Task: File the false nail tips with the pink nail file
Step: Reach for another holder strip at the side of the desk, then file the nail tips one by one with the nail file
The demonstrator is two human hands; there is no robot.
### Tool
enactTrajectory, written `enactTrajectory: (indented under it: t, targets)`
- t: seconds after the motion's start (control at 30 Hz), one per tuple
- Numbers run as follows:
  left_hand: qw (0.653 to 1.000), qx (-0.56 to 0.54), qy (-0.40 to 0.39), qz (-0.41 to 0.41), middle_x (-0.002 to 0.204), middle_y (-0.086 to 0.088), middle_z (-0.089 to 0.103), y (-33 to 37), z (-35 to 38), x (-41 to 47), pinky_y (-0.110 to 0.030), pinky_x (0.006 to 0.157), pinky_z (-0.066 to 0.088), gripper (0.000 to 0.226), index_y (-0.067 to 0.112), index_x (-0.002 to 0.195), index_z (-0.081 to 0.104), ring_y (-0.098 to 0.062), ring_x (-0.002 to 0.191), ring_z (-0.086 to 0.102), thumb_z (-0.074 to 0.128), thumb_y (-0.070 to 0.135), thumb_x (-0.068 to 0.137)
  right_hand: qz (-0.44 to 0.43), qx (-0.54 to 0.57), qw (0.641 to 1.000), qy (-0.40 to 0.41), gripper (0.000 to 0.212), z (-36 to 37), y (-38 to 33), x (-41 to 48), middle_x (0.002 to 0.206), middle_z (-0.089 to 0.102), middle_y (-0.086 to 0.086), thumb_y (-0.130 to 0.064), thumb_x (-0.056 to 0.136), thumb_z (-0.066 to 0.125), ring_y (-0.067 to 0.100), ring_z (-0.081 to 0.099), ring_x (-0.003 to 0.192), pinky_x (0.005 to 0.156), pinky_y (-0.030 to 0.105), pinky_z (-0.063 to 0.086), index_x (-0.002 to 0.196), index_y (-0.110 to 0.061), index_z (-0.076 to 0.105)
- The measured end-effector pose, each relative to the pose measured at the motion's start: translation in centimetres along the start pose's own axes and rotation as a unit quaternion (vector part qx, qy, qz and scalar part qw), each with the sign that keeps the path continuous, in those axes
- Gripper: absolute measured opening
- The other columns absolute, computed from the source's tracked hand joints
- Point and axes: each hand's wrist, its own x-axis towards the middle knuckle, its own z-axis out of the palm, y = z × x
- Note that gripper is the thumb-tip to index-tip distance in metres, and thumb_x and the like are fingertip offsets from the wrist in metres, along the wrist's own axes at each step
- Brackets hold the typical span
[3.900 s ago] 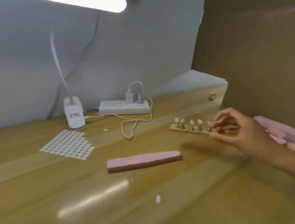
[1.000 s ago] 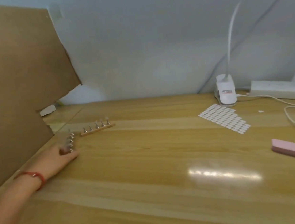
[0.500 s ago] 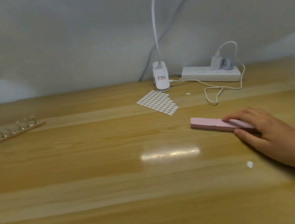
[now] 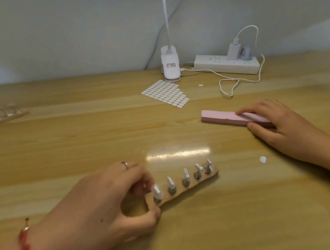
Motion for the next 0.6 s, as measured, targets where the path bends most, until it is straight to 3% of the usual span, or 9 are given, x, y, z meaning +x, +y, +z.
enactTrajectory:
  t: [0.17, 0.27, 0.33, 0.43, 0.53, 0.6]
  targets:
    - [0.985, -0.138, 0.094, -0.046, 0.089, 0.017, 0.059, 0.0, 0.7, -0.2, -0.008, 0.062, 0.041, 0.041, 0.045, 0.096, 0.06, -0.006, 0.079, 0.057, 0.068, 0.063, 0.06, -0.01, 0.019, 0.999, 0.029, 0.039, 0.0, 0.1, 0.3, 0.103, 0.057, -0.007, -0.008, 0.087, 0.066, 0.009, 0.047, 0.095, 0.084, 0.024, 0.031, 0.118, -0.031, 0.06]
    - [0.97, -0.209, 0.115, -0.057, 0.084, 0.014, 0.064, 0.5, 1.2, 0.0, -0.008, 0.061, 0.04, 0.031, 0.039, 0.08, 0.071, -0.008, 0.074, 0.061, 0.071, 0.061, 0.059, 0.009, 0.028, 0.998, 0.049, 0.05, 0.0, 0.0, 0.3, 0.101, 0.055, -0.005, -0.008, 0.083, 0.069, 0.001, 0.046, 0.088, 0.082, 0.021, 0.032, 0.127, -0.029, 0.057]
    - [0.962, -0.239, 0.122, -0.06, 0.082, 0.012, 0.065, 0.6, 1.4, 0.1, -0.007, 0.059, 0.039, 0.023, 0.036, 0.072, 0.073, -0.005, 0.069, 0.06, 0.07, 0.057, 0.061, 0.007, 0.022, 0.998, 0.064, 0.053, 0.0, -0.3, 0.2, 0.102, 0.055, -0.001, -0.009, 0.083, 0.069, 0.005, 0.047, 0.087, 0.081, 0.022, 0.034, 0.13, -0.028, 0.056]
    - [0.97, -0.192, 0.142, -0.041, 0.084, 0.014, 0.064, 0.4, 1.2, -0.3, -0.01, 0.057, 0.04, 0.018, 0.034, 0.07, 0.072, -0.002, 0.064, 0.058, 0.068, 0.052, 0.066, 0.004, 0.033, 0.995, 0.093, 0.049, -0.4, -1.0, 0.1, 0.103, 0.058, 0.001, -0.014, 0.082, 0.068, 0.018, 0.055, 0.089, 0.085, 0.034, 0.044, 0.129, -0.027, 0.058]
    - [0.985, -0.021, 0.168, 0.02, 0.081, 0.021, 0.063, 0.9, 0.6, -0.3, -0.025, 0.057, 0.048, 0.01, 0.035, 0.071, 0.07, -0.002, 0.068, 0.058, 0.068, 0.043, 0.075, -0.01, 0.033, 0.995, 0.097, 0.048, -0.5, -1.5, 0.0, 0.106, 0.059, 0.003, -0.009, 0.081, 0.07, 0.02, 0.057, 0.091, 0.086, 0.033, 0.046, 0.125, -0.027, 0.06]
    - [0.982, 0.015, 0.181, 0.048, 0.081, 0.021, 0.065, 1.0, 0.6, -0.3, -0.029, 0.058, 0.05, 0.009, 0.032, 0.071, 0.071, -0.005, 0.07, 0.06, 0.069, 0.038, 0.078, -0.016, 0.039, 0.995, 0.089, 0.049, -0.5, -1.7, -0.1, 0.108, 0.06, 0.005, -0.006, 0.081, 0.071, 0.02, 0.057, 0.092, 0.087, 0.029, 0.044, 0.122, -0.028, 0.059]
